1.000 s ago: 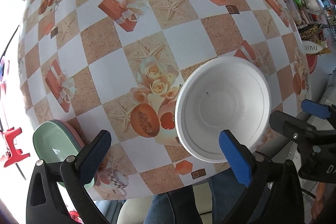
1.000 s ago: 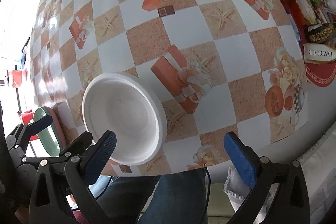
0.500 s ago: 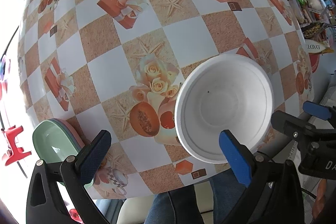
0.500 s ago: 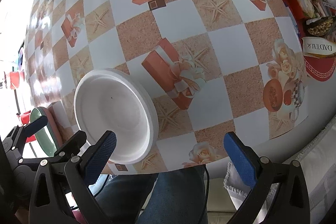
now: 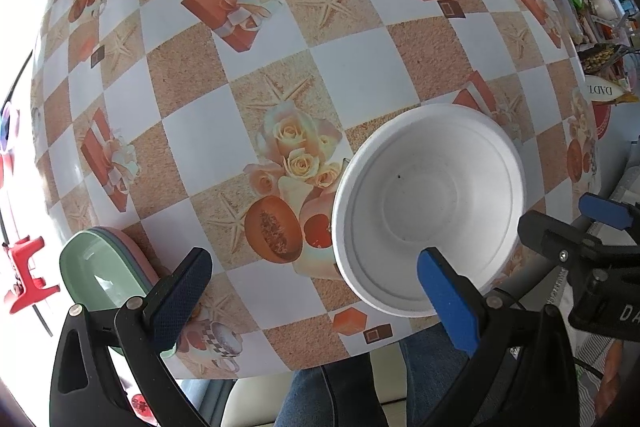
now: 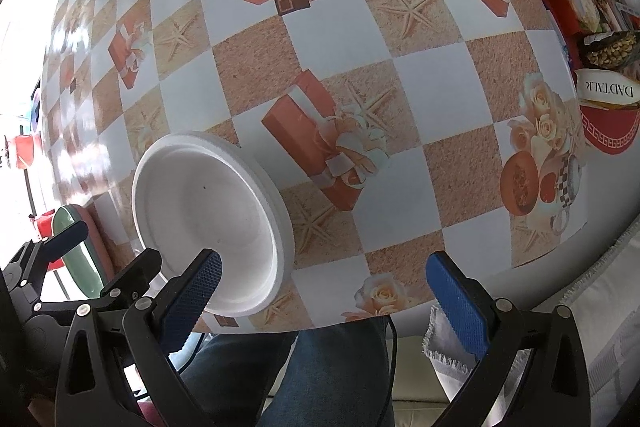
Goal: Organize plates and bowls
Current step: 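Move the right gripper to the rim of the white bowl stack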
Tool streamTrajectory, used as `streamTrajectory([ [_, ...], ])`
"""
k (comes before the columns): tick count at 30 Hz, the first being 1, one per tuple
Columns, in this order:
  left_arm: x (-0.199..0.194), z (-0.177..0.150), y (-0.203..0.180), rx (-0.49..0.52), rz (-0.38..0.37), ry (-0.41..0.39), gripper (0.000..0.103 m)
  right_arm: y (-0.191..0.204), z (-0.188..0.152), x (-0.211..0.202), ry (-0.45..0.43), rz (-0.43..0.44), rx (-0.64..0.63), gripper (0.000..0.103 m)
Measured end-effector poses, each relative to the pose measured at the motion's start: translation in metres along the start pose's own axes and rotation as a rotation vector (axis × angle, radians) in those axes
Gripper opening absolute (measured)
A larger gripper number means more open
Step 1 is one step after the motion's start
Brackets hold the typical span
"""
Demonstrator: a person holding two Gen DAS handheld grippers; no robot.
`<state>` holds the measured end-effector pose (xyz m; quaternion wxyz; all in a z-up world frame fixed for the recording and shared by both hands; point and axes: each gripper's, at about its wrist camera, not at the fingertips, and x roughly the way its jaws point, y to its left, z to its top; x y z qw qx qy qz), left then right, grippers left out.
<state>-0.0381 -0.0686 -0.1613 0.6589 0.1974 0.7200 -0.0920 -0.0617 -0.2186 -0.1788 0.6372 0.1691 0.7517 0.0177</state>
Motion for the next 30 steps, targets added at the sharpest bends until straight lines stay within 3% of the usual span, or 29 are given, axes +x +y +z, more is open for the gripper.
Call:
streamTrajectory([
  [30, 0.026, 0.005, 0.021, -0.057, 0.039, 0.066, 0.103, 0.008, 0.014, 0.028, 0.067, -0.035, -0.028, 0.103],
])
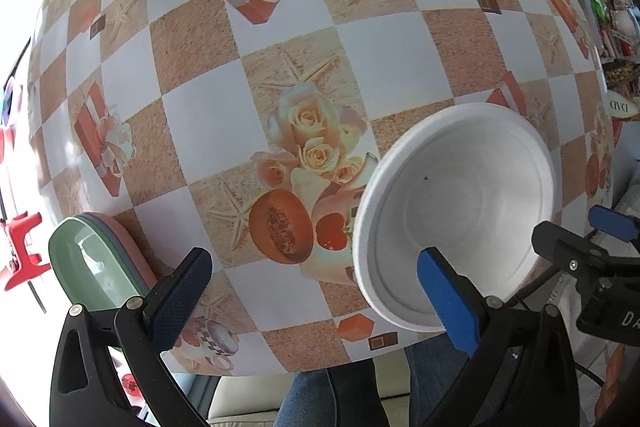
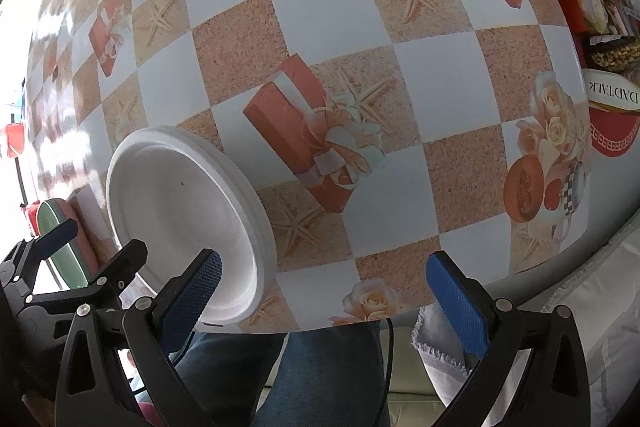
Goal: Organize plates and bowls
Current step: 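Move the right gripper to the rim of the white bowl stack, then close the right gripper on the bowl stack rim and lift it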
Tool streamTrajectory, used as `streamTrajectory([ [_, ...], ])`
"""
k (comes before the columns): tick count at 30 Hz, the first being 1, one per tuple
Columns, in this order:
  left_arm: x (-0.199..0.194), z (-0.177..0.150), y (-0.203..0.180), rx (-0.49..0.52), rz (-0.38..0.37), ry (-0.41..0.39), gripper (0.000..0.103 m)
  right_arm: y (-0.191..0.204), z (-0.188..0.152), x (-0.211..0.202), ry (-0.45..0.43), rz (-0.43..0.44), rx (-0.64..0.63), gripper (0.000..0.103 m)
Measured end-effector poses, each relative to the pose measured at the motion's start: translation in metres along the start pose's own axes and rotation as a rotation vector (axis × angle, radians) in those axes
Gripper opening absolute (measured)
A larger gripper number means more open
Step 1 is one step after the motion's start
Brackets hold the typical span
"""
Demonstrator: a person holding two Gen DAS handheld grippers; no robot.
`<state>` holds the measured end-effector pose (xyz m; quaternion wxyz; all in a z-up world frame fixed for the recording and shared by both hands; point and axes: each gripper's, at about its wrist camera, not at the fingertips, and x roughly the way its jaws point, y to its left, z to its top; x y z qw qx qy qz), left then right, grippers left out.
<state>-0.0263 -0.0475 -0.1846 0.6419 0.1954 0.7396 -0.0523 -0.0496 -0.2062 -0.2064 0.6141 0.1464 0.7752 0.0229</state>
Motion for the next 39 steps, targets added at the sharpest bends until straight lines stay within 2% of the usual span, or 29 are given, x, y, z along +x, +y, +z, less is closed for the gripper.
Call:
streamTrajectory([
  [14, 0.031, -0.005, 0.019, -0.092, 0.010, 0.026, 0.103, 0.003, 0.011, 0.029, 0.042, -0.044, -0.041, 0.103],
  [21, 0.044, -0.003, 0.029, -0.135, -0.002, -0.001, 0.103, 0.016, 0.021, 0.044, 0.027, -0.045, -0.100, 0.103],
  [29, 0.055, 0.001, 0.033, -0.135, -0.020, -0.016, 0.103, 0.021, 0.032, 0.058, 0.021, -0.033, -0.147, 0.103],
  [34, 0.063, 0.002, 0.037, -0.162, -0.059, -0.006, 0.103, 0.026, 0.031, 0.058, 0.006, -0.026, -0.151, 0.103],
  [39, 0.068, 0.001, 0.033, -0.177, -0.053, 0.022, 0.103, 0.025, 0.025, 0.059, -0.012, -0.017, -0.146, 0.103],
])
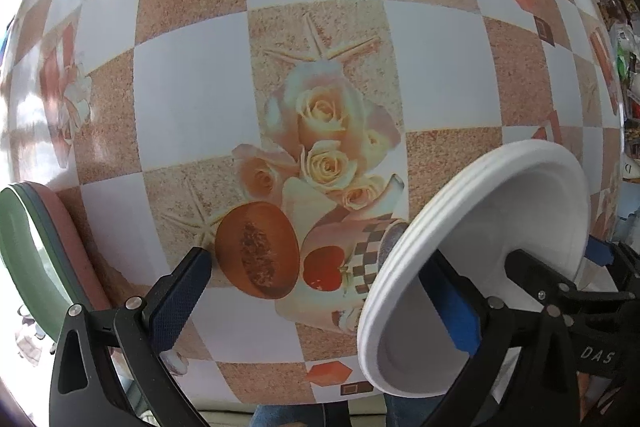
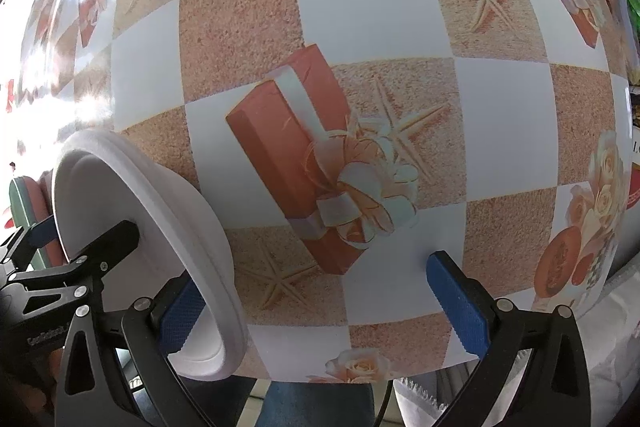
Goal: Organize plates and bowls
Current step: 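Close the right gripper on the bowl stack rim and lift it, then carry the bowl stack with the right gripper over the green plate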
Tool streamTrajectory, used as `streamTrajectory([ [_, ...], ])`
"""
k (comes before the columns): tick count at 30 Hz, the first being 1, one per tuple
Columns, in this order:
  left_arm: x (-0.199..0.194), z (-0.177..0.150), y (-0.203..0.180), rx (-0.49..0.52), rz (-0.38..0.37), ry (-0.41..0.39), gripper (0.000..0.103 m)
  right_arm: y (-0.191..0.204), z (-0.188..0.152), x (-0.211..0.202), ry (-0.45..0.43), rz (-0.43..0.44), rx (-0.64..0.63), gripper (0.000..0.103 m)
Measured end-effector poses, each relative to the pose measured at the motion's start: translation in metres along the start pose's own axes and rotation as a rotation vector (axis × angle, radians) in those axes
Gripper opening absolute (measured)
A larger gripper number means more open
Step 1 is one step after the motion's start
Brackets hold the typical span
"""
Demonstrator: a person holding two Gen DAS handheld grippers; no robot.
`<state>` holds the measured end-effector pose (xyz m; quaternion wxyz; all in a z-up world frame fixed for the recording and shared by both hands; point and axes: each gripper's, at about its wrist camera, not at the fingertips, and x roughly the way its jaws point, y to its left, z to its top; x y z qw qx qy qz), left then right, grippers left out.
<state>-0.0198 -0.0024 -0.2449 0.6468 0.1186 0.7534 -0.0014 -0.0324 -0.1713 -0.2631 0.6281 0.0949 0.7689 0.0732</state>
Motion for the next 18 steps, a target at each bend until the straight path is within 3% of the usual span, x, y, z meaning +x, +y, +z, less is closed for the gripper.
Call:
streamTrajectory([
  [6, 0.004, 0.005, -0.002, -0.014, 0.002, 0.024, 0.100, -0.005, 0.011, -0.001, 0.034, 0.005, 0.001, 0.103],
  [8, -0.001, 0.009, -0.013, 0.013, -0.003, 0.010, 0.089, -0.004, 0.011, -0.003, 0.032, 0.006, 0.004, 0.100],
  [9, -0.003, 0.007, -0.020, 0.032, -0.004, 0.002, 0.084, -0.003, 0.013, -0.003, 0.029, 0.011, 0.002, 0.094],
  [11, -0.007, 0.005, -0.031, 0.072, -0.022, -0.002, 0.062, 0.004, 0.010, -0.009, 0.023, 0.026, -0.014, 0.080],
  [13, -0.009, 0.005, -0.038, 0.092, -0.053, 0.007, 0.043, 0.010, 0.008, -0.012, 0.023, 0.052, -0.033, 0.056],
  [14, -0.008, 0.006, -0.040, 0.091, -0.067, 0.013, 0.038, 0.013, 0.008, -0.012, 0.027, 0.067, -0.036, 0.050],
  [16, -0.008, 0.007, -0.041, 0.091, -0.068, 0.014, 0.038, 0.020, 0.008, -0.009, 0.058, 0.122, -0.030, 0.028],
  [18, -0.007, 0.005, -0.039, 0.093, -0.073, 0.013, 0.037, 0.025, 0.007, -0.007, 0.063, 0.117, -0.018, 0.027],
])
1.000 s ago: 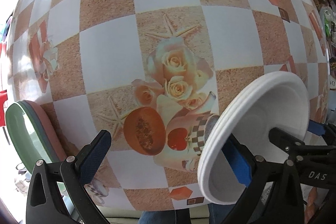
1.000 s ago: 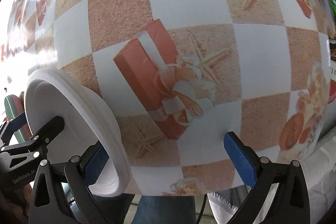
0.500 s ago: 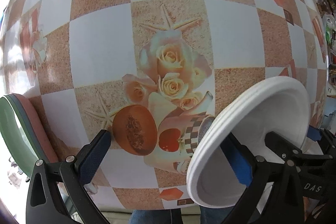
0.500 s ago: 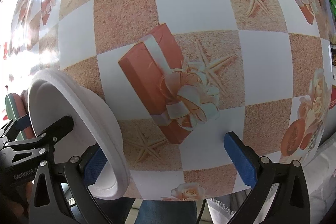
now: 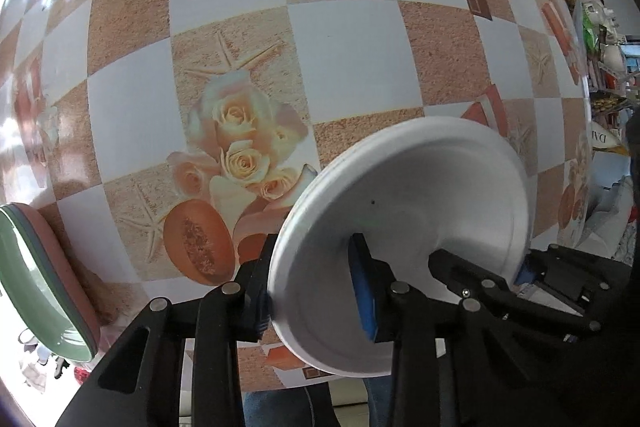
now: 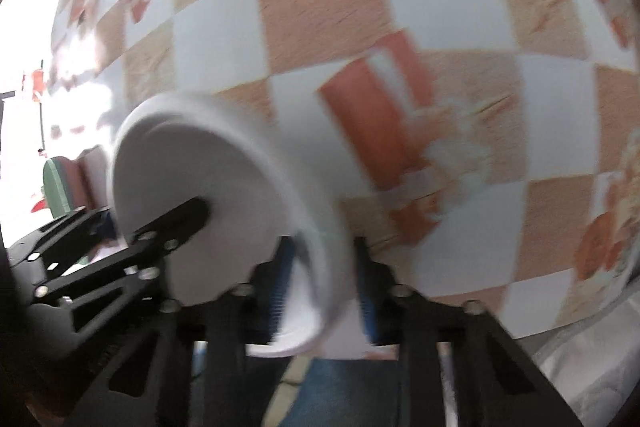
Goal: Organize plates and bowls
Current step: 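Carry the bowl stack with the right gripper over the green plate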
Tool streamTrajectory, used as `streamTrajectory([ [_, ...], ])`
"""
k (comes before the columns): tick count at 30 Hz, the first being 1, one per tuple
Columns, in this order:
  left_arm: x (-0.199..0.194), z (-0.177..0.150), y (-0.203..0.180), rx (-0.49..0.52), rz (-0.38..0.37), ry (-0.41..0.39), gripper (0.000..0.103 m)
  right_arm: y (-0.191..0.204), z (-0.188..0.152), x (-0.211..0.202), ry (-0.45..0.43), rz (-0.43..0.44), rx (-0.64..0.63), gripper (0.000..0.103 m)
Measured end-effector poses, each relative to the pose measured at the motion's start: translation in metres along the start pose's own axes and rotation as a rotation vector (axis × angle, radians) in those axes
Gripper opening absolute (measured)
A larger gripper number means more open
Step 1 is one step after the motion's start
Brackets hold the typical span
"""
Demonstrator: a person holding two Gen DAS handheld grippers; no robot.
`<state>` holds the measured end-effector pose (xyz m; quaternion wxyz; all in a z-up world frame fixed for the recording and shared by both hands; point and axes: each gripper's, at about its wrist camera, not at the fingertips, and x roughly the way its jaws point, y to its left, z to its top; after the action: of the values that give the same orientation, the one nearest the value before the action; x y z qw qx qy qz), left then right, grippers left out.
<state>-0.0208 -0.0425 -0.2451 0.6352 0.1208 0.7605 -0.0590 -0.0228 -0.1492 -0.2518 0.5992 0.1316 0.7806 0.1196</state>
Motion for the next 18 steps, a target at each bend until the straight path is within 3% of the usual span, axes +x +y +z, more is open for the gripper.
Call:
streamTrajectory([
  [6, -0.002, -0.010, 0.014, -0.002, 0.016, -0.019, 0.037, 0.017, 0.003, 0.004, 0.021, -0.015, -0.028, 0.027],
  [18, -0.010, -0.027, 0.080, -0.083, 0.061, -0.050, 0.039, 0.091, 0.022, 0.024, 0.061, -0.008, -0.132, 0.027],
])
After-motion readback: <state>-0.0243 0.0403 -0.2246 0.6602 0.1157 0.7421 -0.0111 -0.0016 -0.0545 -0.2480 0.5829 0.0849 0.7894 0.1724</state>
